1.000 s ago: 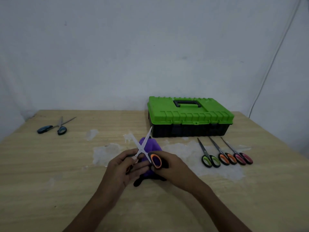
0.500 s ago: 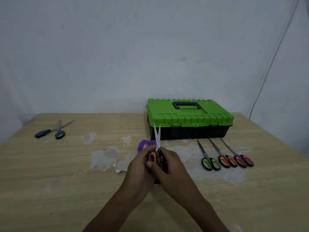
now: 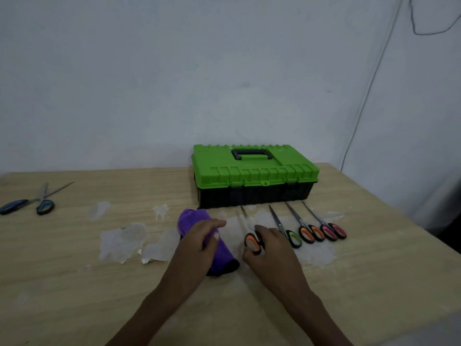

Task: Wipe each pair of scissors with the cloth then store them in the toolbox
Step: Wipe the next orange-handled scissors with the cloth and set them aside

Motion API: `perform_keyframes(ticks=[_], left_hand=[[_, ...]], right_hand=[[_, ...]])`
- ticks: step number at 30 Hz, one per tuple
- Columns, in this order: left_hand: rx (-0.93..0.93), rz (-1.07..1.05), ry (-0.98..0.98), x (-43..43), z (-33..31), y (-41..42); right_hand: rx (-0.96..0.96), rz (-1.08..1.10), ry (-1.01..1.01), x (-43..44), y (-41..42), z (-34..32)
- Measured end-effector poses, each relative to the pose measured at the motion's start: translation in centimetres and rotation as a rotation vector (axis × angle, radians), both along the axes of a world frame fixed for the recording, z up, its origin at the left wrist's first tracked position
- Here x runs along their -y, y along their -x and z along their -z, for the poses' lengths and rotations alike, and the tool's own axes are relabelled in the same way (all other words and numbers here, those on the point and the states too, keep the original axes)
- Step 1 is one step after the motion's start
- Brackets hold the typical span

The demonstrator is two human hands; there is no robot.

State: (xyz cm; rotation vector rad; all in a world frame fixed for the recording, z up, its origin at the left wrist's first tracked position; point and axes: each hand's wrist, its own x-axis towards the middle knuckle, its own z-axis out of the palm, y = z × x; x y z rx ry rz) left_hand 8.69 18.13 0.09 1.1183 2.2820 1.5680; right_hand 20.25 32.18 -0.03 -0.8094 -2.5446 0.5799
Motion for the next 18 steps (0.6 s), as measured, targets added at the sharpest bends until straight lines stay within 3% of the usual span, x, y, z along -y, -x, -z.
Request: perform_keyframes(ticks=[3, 5, 18], left_hand=[[-0.105, 0.049, 0.217, -0.3, 2.6, 0.8], [-0.175, 0.051, 0.302, -0.3, 3.8, 0.9], [-0.138, 0.098, 0.238, 0.4, 3.8, 1.3]], right_hand=[[0.174, 0.051, -0.231, -1.8, 0.0, 1.4], [0.183, 0.081, -0.271, -2.1, 0.1, 1.8], [0.234, 0.125, -0.156, -2.4, 1.5, 2.2]])
